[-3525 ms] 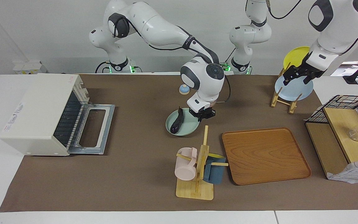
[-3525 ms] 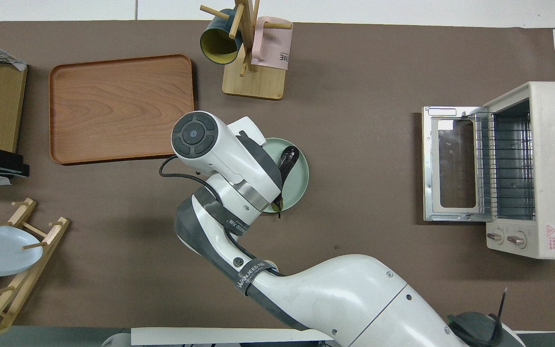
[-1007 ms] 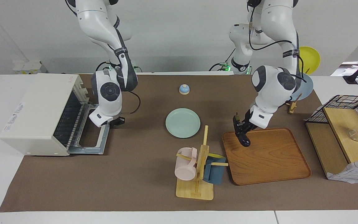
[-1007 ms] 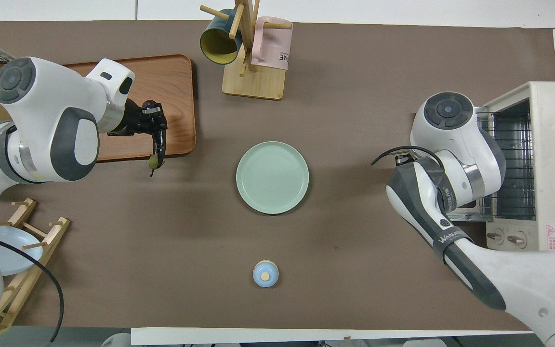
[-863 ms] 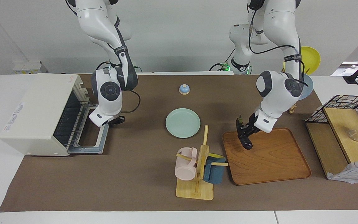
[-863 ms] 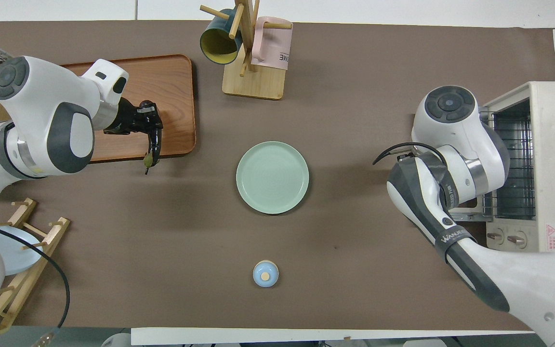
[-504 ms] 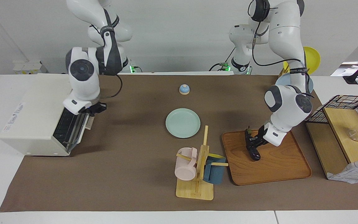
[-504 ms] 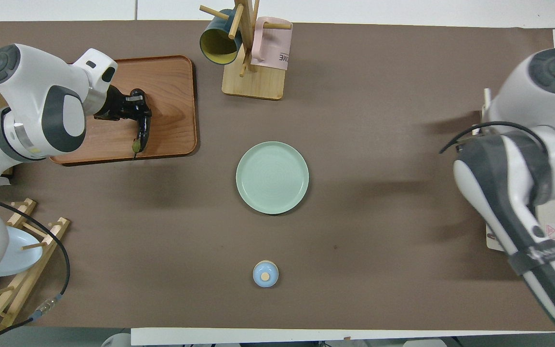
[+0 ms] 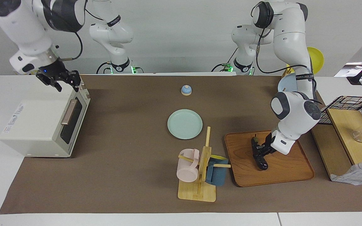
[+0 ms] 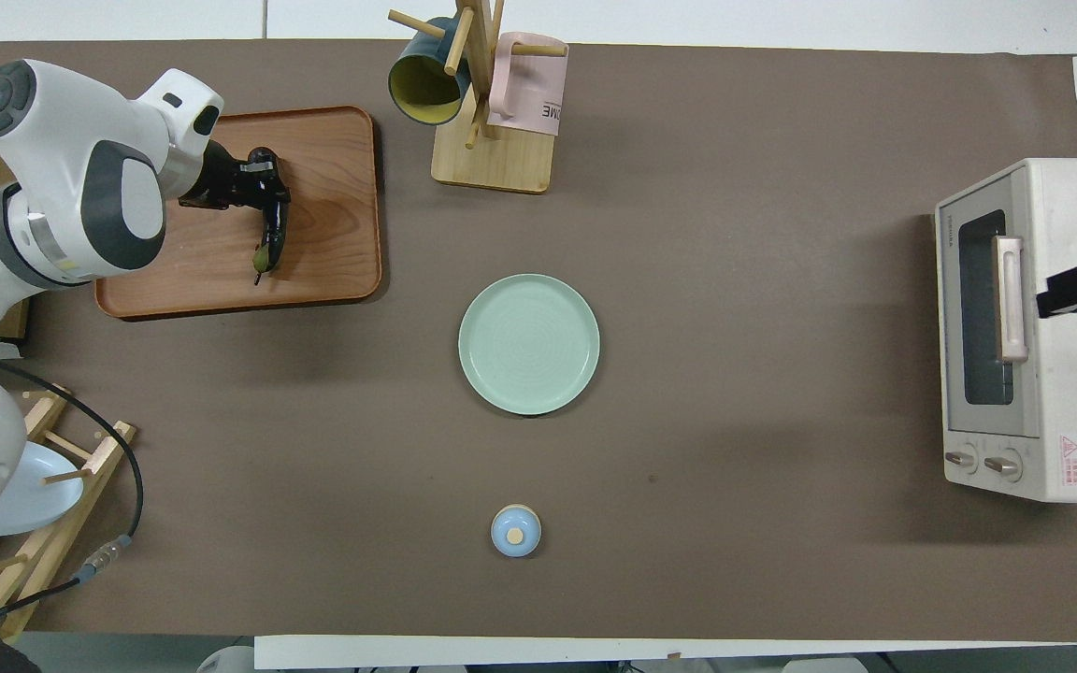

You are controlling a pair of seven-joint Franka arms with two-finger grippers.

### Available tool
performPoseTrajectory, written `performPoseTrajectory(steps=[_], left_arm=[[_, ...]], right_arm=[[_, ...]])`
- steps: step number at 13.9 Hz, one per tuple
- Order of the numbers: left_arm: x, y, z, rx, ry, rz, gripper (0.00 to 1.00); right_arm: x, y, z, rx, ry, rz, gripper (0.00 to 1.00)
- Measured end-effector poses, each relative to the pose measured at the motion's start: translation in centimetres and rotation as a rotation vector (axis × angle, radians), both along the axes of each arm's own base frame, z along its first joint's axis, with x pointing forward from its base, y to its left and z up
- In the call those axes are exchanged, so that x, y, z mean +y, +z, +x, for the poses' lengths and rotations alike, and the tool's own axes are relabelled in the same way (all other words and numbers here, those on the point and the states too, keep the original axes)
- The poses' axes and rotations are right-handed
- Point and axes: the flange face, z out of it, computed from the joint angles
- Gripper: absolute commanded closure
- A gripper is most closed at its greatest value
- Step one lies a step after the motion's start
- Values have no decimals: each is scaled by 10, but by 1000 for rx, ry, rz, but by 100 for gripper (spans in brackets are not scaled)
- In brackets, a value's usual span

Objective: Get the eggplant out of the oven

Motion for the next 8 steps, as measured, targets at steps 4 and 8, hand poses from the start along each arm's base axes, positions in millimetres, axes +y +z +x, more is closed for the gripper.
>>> performPoseTrajectory(steps=[4,8], left_arm=[[-4,1,0,-3,-8,-2,0],[30,49,0,-15,28,-12,0]], right_arm=[[1,11,6,29,2,5,0],[5,-4,15,58,12,10,0]])
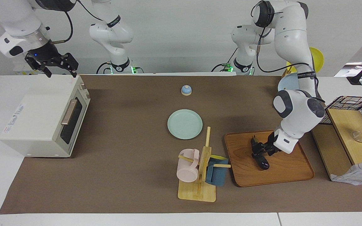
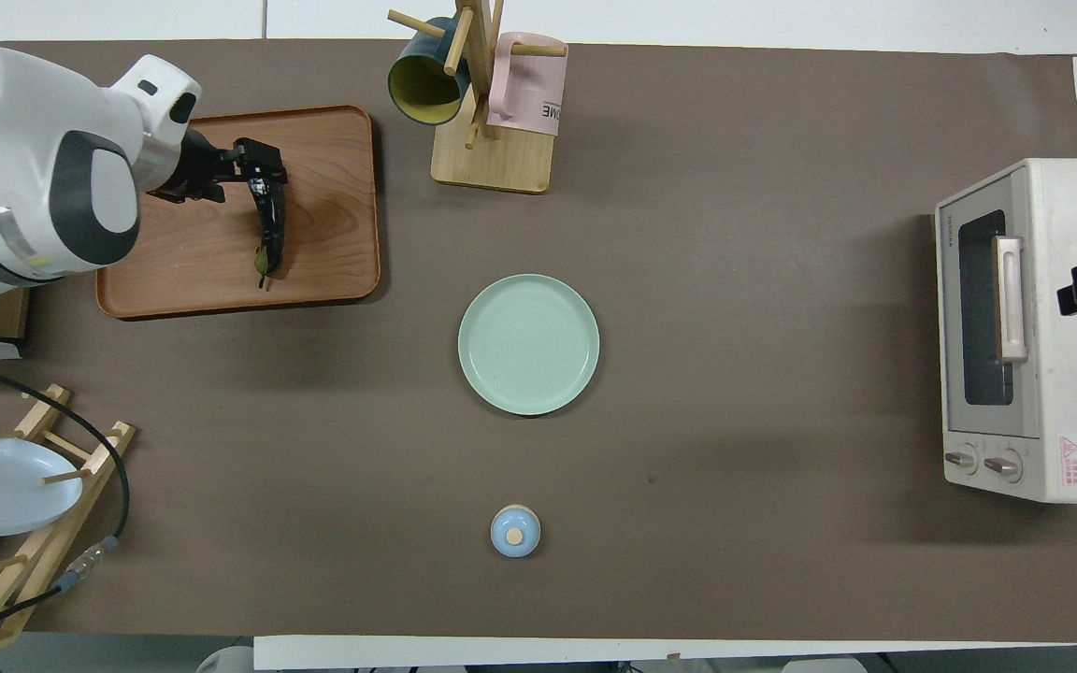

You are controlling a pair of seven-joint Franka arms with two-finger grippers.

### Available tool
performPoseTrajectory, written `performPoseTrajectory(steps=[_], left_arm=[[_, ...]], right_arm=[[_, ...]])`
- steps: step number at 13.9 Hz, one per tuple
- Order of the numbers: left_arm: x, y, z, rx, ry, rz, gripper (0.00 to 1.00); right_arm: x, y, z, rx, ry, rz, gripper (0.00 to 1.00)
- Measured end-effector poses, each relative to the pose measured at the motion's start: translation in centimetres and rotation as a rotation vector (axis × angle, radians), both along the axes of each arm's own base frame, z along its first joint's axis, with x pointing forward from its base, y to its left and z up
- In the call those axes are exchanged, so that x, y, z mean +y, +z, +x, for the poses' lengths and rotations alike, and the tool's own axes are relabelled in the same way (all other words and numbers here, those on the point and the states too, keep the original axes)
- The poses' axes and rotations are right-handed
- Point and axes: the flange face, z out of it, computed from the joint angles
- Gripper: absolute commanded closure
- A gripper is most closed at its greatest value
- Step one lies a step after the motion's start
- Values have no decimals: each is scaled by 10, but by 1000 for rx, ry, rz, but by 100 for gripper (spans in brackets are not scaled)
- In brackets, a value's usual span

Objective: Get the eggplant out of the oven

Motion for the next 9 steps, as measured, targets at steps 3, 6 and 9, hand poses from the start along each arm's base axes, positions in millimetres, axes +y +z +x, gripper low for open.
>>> performPoseTrajectory(steps=[3,6,9], left_arm=[[40,67,-22,46,-30,50,0],[68,159,-72,92,-103,215,0],[100,230,-120,124,-176,247,0]], right_arm=[[2,2,0,-3,7,1,0],[-1,4,-2,-4,1,2,0],[-1,4,-2,-4,1,2,0]])
